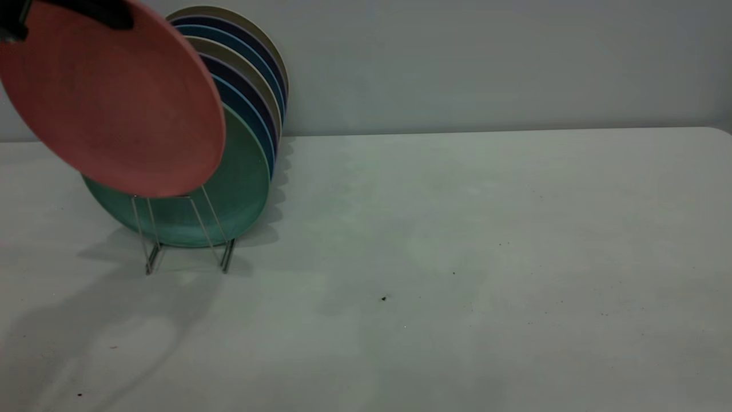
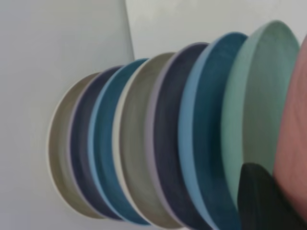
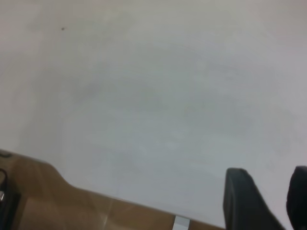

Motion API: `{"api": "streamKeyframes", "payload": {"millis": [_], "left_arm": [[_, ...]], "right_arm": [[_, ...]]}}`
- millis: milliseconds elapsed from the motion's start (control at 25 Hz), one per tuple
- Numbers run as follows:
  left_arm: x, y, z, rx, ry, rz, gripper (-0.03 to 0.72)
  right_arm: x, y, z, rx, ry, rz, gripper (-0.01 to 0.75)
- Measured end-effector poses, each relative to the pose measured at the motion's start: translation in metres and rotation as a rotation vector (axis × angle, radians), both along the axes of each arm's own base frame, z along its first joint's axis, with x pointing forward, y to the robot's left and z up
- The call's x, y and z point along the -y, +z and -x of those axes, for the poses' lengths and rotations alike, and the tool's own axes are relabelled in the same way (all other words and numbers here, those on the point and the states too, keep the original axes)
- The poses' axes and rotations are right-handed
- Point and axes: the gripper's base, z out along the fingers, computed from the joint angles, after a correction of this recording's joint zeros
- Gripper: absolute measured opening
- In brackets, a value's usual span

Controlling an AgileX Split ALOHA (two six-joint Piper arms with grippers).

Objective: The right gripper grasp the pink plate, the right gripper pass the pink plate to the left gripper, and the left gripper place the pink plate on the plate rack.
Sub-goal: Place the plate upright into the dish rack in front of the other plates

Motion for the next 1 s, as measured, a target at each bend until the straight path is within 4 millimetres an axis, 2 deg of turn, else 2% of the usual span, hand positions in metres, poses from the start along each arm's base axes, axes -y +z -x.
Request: {"api": "streamKeyframes", "payload": {"millis": [360,760,1000], "left_arm": [[0.001,-0.006,0.002,-0.002,0.009,0.024,0.076],[0.001,0.012,0.007,0.063,0.010,0.034,0.077],[0.000,0.006,0.009,0.067,0.003,0.018,0.077]], "right_arm": [[0.002,0.000,0.000,0.002,-0.009,0.016,0.243],[0.002,0.000,0.000,0.002,-0.010,0.018,0.243],[0.003,0.000,0.000,0.002,-0.019,0.033,0.243]]}}
